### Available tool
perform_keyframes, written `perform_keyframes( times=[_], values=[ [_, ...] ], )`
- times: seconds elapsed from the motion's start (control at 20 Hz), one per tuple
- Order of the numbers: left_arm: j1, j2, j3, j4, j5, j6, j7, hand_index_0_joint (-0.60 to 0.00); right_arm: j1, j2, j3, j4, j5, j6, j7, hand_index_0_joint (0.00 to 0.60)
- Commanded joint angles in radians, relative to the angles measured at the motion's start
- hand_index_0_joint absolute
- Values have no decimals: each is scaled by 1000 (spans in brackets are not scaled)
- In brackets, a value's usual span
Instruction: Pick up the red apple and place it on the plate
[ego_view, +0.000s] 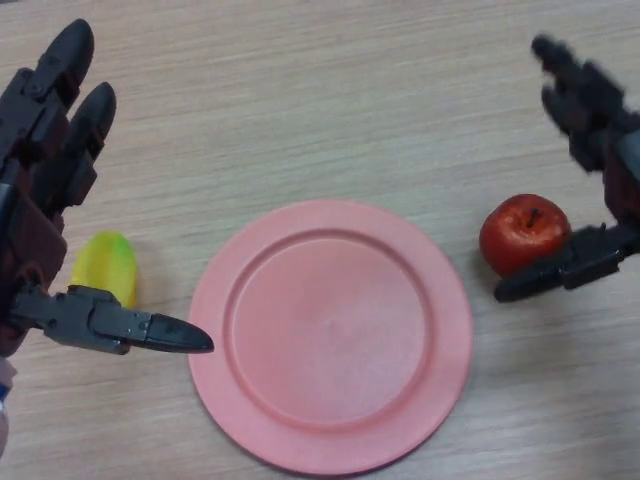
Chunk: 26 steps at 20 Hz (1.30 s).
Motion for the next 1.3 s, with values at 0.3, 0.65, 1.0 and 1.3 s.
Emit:
perform_keyframes(
  times=[0.3,0.65,1.0,1.3],
  values=[
    [11,26,117,-40,-40,-217,21,0,-146,-24,-3,308,-173,-299,-115,450],
    [44,15,162,-35,-55,-242,18,0,-103,43,41,61,-174,-174,-125,600],
    [54,13,194,-58,-84,-244,14,0,-12,161,317,-88,-253,-25,-166,600],
    [64,16,174,-78,-50,-207,-10,0,38,162,394,-295,-32,355,-117,1]
  ],
)
